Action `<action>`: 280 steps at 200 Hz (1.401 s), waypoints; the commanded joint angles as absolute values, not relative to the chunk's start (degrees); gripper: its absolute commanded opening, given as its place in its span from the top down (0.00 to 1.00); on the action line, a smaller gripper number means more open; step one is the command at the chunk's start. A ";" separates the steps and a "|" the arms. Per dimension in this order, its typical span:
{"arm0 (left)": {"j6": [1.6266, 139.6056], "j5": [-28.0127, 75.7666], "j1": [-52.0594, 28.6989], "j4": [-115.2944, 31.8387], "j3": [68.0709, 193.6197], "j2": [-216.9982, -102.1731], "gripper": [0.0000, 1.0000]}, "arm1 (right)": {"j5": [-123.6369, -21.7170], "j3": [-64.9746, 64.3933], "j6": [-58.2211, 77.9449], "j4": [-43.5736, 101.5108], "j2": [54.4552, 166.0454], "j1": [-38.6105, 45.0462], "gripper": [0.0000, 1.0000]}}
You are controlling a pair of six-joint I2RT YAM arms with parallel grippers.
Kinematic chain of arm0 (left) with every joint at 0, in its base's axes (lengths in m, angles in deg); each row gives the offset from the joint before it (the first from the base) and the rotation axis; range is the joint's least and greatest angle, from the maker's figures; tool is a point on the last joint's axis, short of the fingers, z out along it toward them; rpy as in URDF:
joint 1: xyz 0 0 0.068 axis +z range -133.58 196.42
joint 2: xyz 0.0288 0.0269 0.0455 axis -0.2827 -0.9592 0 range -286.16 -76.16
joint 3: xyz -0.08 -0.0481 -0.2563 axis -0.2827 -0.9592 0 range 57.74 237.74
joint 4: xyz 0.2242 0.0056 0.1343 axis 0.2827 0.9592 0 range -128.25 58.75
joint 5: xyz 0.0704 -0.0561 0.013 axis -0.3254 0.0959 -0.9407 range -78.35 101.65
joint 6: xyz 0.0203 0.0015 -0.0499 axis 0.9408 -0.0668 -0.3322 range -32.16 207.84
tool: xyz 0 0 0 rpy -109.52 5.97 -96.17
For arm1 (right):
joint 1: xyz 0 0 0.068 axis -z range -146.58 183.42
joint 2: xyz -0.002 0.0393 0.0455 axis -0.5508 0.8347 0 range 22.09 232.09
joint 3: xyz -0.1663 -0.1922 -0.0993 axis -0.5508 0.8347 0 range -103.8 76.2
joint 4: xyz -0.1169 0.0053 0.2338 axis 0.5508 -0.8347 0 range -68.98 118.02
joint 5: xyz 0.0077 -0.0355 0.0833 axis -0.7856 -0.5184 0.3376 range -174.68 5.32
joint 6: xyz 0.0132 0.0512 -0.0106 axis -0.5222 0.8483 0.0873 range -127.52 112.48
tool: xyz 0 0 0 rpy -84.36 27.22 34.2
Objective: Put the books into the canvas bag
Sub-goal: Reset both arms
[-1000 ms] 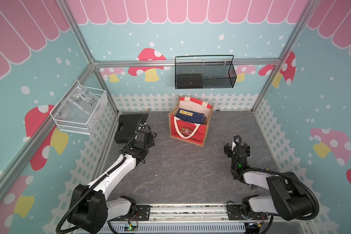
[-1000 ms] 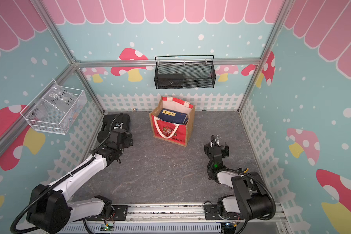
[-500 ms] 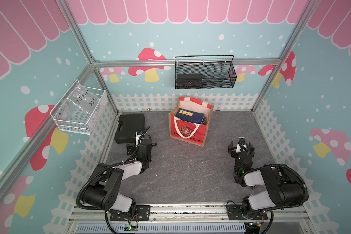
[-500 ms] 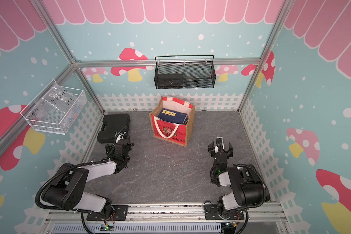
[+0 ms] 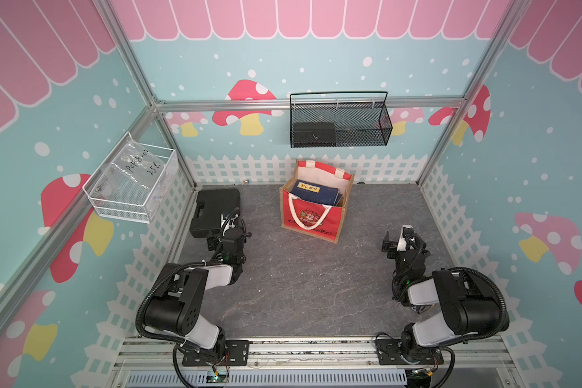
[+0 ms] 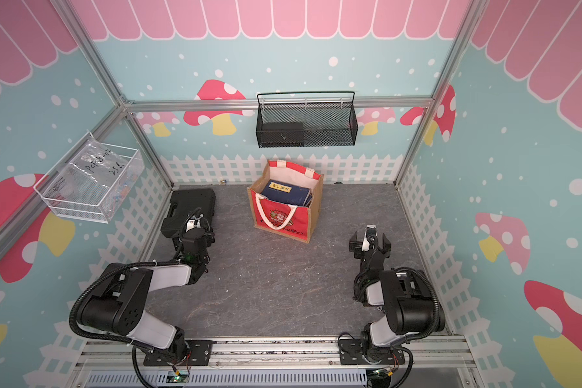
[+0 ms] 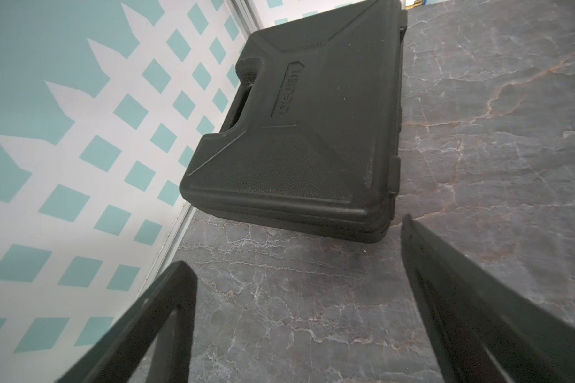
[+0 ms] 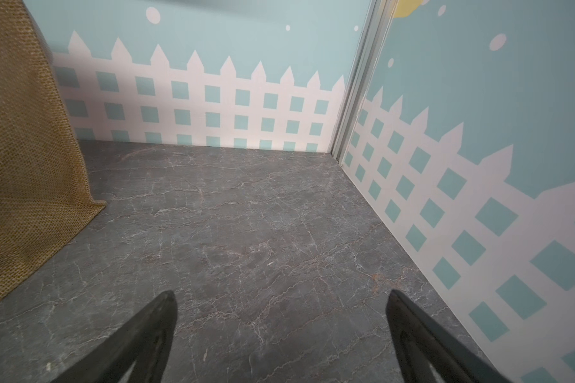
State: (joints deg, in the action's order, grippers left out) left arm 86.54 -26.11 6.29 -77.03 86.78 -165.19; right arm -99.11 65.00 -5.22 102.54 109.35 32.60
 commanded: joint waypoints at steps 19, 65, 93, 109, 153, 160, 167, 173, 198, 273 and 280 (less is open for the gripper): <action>84.27 -21.52 8.70 -81.47 84.20 -162.71 0.06 | -98.36 65.74 -5.15 105.90 109.66 32.63 0.00; 83.94 -11.39 10.80 -96.98 75.00 -162.64 0.01 | -98.37 65.74 -5.11 105.74 109.57 32.63 0.00; 84.42 -12.23 10.57 -90.55 78.79 -163.67 0.01 | -98.34 65.75 -5.16 105.75 109.57 32.63 0.01; 85.65 -13.22 9.94 -93.57 78.67 -164.95 0.01 | -98.36 65.74 -5.15 105.78 109.61 32.63 0.00; 86.06 -13.29 9.78 -94.37 78.33 -165.21 0.01 | -98.39 65.74 -5.16 105.79 109.62 32.67 0.00; 86.12 -13.31 9.82 -94.69 78.26 -165.25 0.01 | -98.36 65.74 -5.16 105.75 109.55 32.63 0.01; 85.53 -13.23 9.88 -93.25 78.57 -164.73 0.01 | -98.34 65.76 -5.15 105.75 109.62 32.56 0.00; 85.51 -13.16 9.91 -93.31 78.57 -164.81 0.01 | -98.37 65.77 -5.15 105.73 109.57 32.63 0.00; 85.63 -12.97 9.91 -93.39 78.61 -164.90 0.01 | -98.33 65.75 -5.16 105.72 109.62 32.63 0.01; 84.41 -7.35 12.73 -89.96 80.01 -164.68 0.01 | -98.35 65.71 -5.22 105.72 109.63 32.63 0.00; 84.33 -7.34 12.73 -89.87 79.90 -164.49 0.01 | -98.39 65.72 -5.24 105.67 109.69 32.59 0.00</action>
State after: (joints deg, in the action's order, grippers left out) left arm 85.03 -10.31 11.91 -90.78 78.97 -164.88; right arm -98.57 65.11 -5.11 103.06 109.35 32.60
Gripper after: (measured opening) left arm 0.988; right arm 0.995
